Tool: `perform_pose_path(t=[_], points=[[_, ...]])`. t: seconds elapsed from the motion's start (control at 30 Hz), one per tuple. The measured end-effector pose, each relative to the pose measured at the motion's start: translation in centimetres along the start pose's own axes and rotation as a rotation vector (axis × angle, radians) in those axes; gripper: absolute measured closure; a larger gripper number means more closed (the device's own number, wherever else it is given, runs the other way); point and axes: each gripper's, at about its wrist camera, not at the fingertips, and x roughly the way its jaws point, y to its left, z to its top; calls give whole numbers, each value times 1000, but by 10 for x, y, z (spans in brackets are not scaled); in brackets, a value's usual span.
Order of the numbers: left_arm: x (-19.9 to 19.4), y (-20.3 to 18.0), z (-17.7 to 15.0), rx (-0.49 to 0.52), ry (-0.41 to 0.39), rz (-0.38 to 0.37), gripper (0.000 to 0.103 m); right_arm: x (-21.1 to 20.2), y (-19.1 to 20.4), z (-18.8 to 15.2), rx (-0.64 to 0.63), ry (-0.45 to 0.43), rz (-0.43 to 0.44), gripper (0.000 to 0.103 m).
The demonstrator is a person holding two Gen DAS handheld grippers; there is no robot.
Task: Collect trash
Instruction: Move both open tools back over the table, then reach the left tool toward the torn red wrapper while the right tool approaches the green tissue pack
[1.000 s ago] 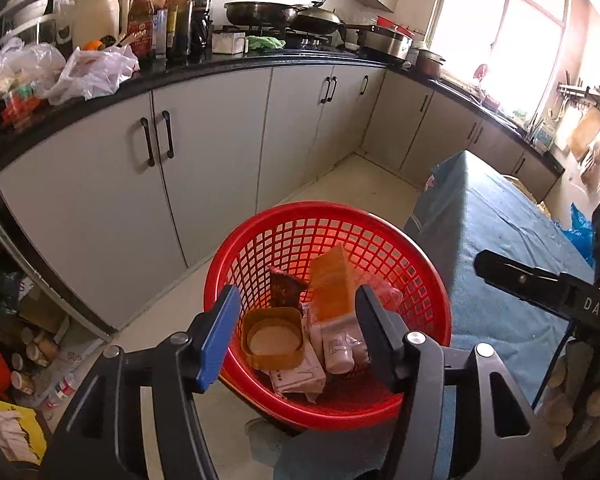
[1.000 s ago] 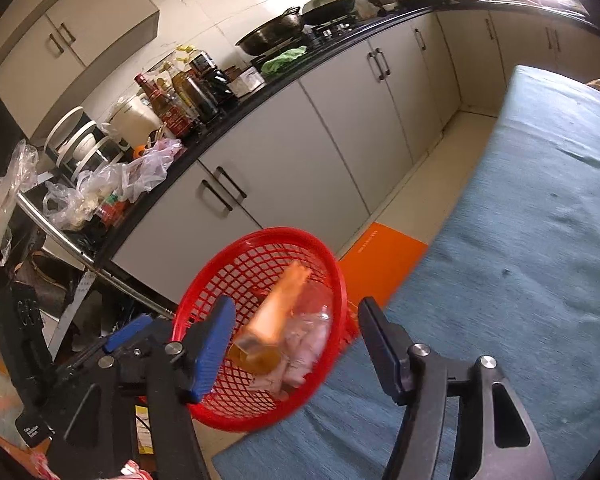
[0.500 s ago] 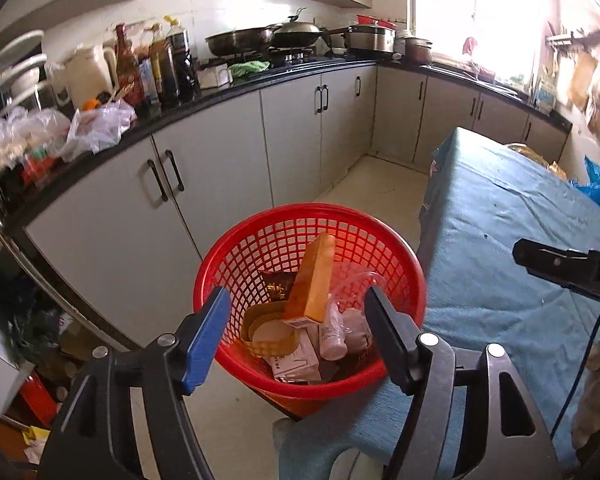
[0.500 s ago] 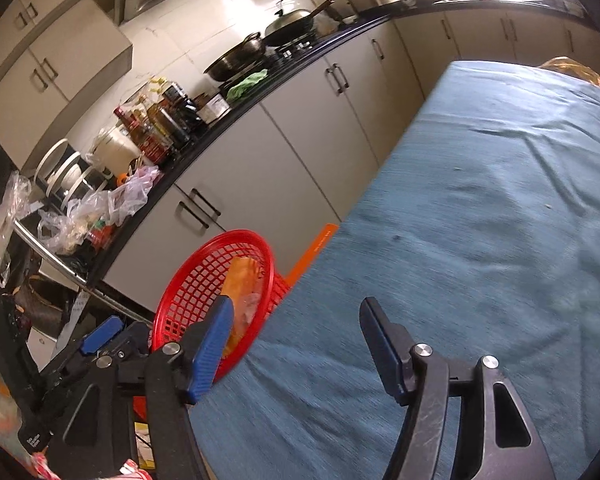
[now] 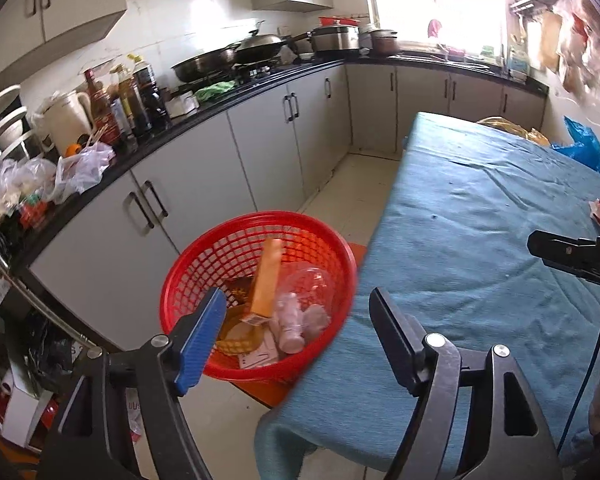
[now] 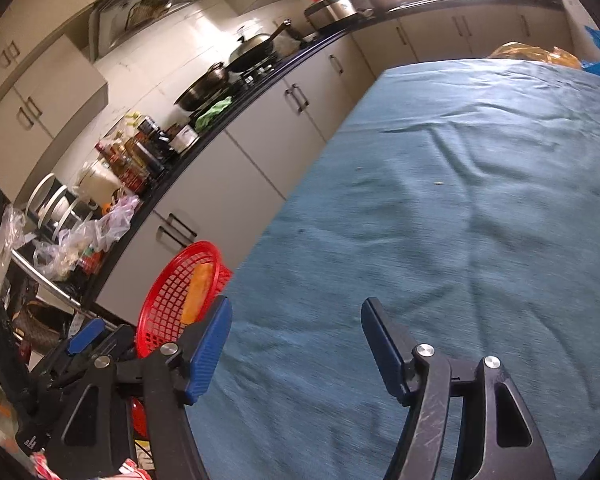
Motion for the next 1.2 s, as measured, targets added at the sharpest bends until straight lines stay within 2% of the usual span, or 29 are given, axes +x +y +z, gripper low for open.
perform_pose_path(t=[0.3, 0.57, 0.67, 0.83, 0.93, 0.97, 1.03, 1.13, 1.2], points=[[-5, -44, 5, 57, 5, -60, 27, -37, -51, -3, 61, -36, -52, 30], [-5, -92, 5, 122, 30, -168, 27, -94, -120, 1, 120, -95, -167, 28], [-3, -108, 5, 130, 49, -220, 27, -127, -153, 15, 141, -147, -250, 26], [2, -128, 5, 130, 81, -305, 27, -168, -218, 65, 174, -232, -444, 22], [4, -138, 5, 132, 99, -324, 27, -164, -246, 97, 162, -201, -524, 22], [4, -140, 5, 134, 102, -325, 27, -153, -268, 118, 169, -156, -565, 22], [3, -142, 5, 135, 102, -323, 27, -147, -275, 123, 171, -140, -575, 23], [1, -141, 6, 135, 99, -316, 27, -125, -293, 137, 178, -70, -568, 28], [3, -140, 6, 135, 104, -308, 27, -109, -297, 137, 198, 0, -542, 40]])
